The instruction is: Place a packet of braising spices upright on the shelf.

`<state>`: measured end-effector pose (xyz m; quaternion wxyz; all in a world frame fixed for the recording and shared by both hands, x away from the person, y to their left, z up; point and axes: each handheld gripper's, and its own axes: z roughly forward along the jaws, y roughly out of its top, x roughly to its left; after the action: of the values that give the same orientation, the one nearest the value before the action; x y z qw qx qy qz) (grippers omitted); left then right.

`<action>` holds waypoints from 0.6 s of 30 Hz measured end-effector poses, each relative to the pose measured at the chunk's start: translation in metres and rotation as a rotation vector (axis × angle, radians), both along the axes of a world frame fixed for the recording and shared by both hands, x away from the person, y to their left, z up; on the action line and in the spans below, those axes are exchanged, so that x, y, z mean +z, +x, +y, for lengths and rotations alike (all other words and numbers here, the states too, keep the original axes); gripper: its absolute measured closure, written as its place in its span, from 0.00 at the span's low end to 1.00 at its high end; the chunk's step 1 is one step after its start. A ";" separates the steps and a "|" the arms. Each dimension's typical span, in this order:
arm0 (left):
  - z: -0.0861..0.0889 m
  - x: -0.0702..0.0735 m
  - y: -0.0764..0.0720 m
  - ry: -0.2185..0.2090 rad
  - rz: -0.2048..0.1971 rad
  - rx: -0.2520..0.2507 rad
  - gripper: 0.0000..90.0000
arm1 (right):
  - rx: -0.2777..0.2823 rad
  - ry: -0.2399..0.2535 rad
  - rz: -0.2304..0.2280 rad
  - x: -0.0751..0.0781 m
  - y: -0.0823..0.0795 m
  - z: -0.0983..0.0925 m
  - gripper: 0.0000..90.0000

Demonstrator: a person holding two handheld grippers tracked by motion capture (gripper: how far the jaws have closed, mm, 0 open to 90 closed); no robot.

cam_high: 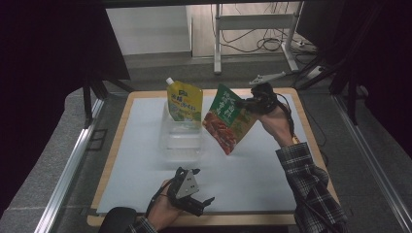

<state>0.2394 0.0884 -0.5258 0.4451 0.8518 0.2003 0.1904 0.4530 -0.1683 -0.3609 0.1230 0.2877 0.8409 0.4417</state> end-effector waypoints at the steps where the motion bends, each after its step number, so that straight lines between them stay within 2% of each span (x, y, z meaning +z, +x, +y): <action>1: 0.000 0.000 0.000 -0.002 -0.001 0.000 0.02 | 0.002 0.000 -0.001 0.001 -0.001 0.001 0.99; 10: 0.001 0.001 0.000 -0.008 -0.007 0.003 0.02 | 0.016 -0.033 -0.044 0.014 -0.005 0.006 0.99; 18: 0.001 0.002 -0.001 -0.014 -0.009 0.003 0.02 | 0.024 -0.028 -0.055 0.023 -0.009 0.000 0.99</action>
<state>0.2384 0.0896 -0.5242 0.4517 0.8475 0.2006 0.1937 0.4437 -0.1678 -0.3374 0.1447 0.2635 0.8466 0.4392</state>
